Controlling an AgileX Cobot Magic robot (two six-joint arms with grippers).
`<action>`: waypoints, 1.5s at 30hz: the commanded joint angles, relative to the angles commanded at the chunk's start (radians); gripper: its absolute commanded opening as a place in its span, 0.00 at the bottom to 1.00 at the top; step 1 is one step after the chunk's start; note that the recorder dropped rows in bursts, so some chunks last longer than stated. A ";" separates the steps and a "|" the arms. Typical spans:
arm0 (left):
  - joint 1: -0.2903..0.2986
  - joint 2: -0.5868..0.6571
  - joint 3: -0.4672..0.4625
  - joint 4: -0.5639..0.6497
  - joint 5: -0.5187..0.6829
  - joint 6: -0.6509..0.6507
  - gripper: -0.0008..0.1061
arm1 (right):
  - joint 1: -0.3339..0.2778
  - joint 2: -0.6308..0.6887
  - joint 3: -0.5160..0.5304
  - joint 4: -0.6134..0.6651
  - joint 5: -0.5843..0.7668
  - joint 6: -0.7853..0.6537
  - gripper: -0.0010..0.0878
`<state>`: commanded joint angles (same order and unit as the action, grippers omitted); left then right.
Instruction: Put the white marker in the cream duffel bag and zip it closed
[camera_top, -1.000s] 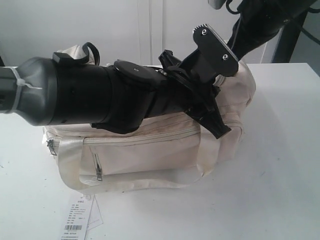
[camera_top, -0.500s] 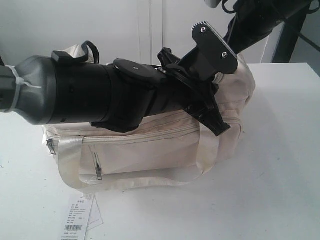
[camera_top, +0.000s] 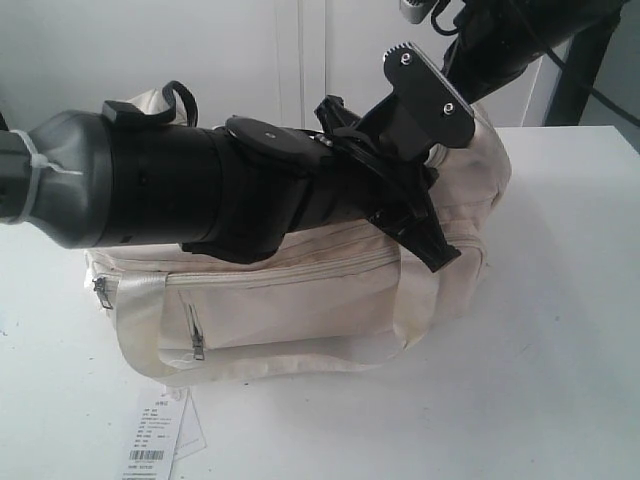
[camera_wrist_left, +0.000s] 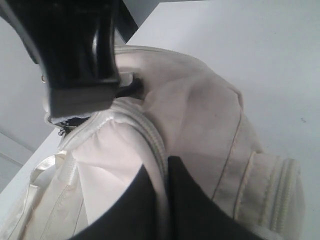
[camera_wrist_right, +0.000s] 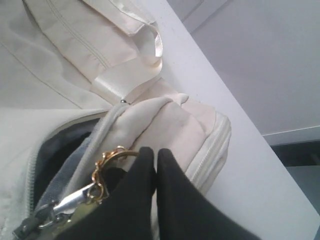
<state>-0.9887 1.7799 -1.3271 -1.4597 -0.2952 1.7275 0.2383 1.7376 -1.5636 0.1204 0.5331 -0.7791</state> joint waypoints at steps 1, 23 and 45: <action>0.000 0.000 0.000 0.000 0.000 0.000 0.01 | 0.000 0.005 -0.004 0.005 -0.006 0.000 0.01; 0.000 0.000 0.000 0.000 0.004 0.000 0.01 | 0.000 0.056 -0.022 0.022 -0.146 0.027 0.01; 0.000 0.000 0.000 0.000 0.005 -0.002 0.01 | 0.000 0.119 -0.022 0.023 -0.329 0.087 0.01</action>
<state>-0.9887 1.7799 -1.3271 -1.4597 -0.2906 1.7254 0.2383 1.8569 -1.5855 0.1437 0.2038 -0.6917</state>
